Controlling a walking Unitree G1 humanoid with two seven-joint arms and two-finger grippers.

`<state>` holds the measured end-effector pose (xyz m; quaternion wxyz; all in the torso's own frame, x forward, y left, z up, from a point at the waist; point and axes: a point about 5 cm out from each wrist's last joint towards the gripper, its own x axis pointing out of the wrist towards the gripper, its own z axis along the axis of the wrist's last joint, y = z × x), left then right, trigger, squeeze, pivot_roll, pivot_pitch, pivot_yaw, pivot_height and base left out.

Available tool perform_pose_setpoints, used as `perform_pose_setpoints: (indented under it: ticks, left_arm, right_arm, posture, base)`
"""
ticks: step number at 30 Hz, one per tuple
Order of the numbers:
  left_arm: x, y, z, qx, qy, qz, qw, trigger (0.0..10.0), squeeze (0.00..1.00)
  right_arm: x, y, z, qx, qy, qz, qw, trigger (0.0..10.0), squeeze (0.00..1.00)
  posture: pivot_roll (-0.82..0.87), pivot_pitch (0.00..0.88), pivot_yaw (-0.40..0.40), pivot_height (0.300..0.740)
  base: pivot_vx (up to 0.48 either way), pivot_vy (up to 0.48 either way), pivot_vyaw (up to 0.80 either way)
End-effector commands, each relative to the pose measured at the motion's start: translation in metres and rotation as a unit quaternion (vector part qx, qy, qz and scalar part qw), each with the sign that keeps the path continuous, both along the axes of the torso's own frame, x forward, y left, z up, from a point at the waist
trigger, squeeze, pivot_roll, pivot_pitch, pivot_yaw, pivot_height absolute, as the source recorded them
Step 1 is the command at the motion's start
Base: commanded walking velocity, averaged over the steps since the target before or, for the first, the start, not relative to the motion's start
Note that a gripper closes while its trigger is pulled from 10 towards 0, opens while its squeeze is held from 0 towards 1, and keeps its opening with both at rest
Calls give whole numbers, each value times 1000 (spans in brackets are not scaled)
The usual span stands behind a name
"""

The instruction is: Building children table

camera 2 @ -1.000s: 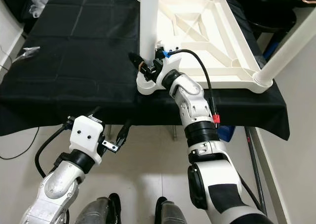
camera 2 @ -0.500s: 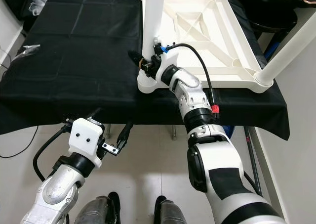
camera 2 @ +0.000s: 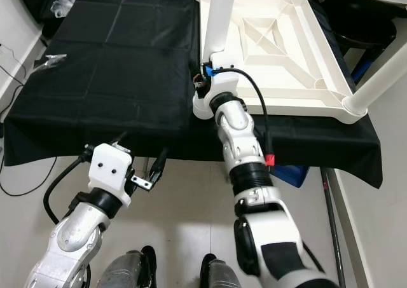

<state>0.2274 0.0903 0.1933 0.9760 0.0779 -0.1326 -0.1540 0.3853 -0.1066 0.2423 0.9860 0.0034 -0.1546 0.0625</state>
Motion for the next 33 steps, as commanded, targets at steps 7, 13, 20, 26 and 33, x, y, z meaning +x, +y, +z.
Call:
perform_pose_setpoints:
  ticks: [7,13,20,26,33]
  left_arm:
    - [2,2,-1,7,1,10,1000,10000,0]
    - [1,1,0,4,-1,8,1000,10000,0]
    - [1,1,-1,5,2,6,1000,10000,0]
    - [2,1,0,2,0,4,1000,10000,0]
    - [-3,-15,-7,-12,27,-63,998,10000,0]
  right_arm:
    - [-15,22,-16,65,56,-137,987,0,0]
    - [-20,54,-11,89,64,-53,993,10000,294]
    - [-26,41,-1,77,35,29,996,10000,0]
    - [-35,24,0,69,38,217,973,10000,0]
    - [-28,0,-10,-2,67,383,921,10000,0]
  posture:
    - [177,266,-59,740]
    - [183,266,-58,740]
    - [176,267,-61,740]
    - [170,262,-60,740]
    - [171,251,-57,740]
  base:
    - [0,0,0]
    - [0,0,0]
    - [0,0,0]
    - [0,0,0]
    - [0,0,0]
